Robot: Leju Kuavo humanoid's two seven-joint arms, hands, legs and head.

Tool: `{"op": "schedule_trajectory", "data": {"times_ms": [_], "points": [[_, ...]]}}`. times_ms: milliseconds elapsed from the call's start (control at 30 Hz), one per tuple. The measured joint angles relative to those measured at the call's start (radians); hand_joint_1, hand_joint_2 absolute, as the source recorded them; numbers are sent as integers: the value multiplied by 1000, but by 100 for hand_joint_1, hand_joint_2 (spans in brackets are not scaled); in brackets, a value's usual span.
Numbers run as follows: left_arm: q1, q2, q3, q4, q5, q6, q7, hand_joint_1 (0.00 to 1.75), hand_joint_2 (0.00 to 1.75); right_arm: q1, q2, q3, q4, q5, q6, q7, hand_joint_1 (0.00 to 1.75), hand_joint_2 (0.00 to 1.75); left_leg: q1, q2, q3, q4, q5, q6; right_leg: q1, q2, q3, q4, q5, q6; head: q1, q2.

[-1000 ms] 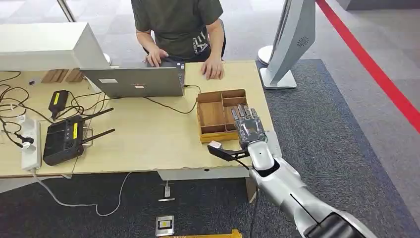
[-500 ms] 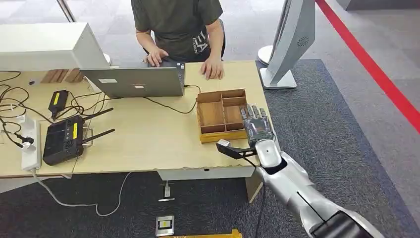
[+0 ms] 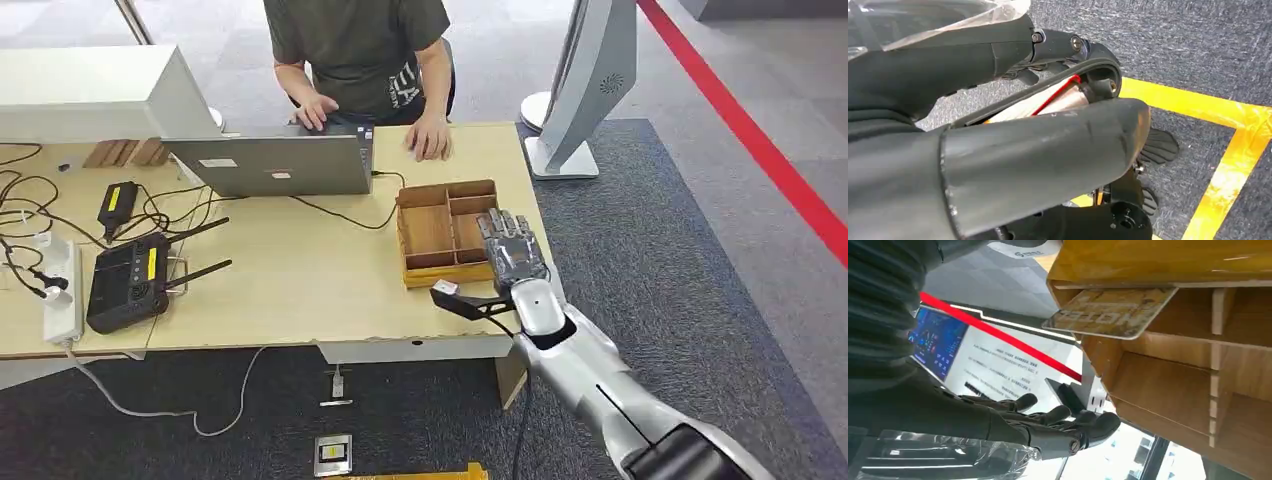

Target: Pass the card to the sensor for recognition and then transmit it.

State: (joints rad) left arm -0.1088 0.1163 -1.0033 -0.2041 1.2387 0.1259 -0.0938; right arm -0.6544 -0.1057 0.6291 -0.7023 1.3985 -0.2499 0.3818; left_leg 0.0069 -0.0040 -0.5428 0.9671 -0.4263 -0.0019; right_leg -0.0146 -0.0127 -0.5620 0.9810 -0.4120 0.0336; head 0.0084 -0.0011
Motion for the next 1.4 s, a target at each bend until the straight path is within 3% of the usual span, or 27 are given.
{"op": "schedule_trajectory", "data": {"times_ms": [1400], "points": [[0, 0, -7, 0, 0, 0, 4, 0, 0, 4, 1, 1, 1, -32, 32, 9, 0, 175, 0, 0, 0, 0, 0, 0, 0, 0, 0, 0, 0, 0, 0, 0]]}}
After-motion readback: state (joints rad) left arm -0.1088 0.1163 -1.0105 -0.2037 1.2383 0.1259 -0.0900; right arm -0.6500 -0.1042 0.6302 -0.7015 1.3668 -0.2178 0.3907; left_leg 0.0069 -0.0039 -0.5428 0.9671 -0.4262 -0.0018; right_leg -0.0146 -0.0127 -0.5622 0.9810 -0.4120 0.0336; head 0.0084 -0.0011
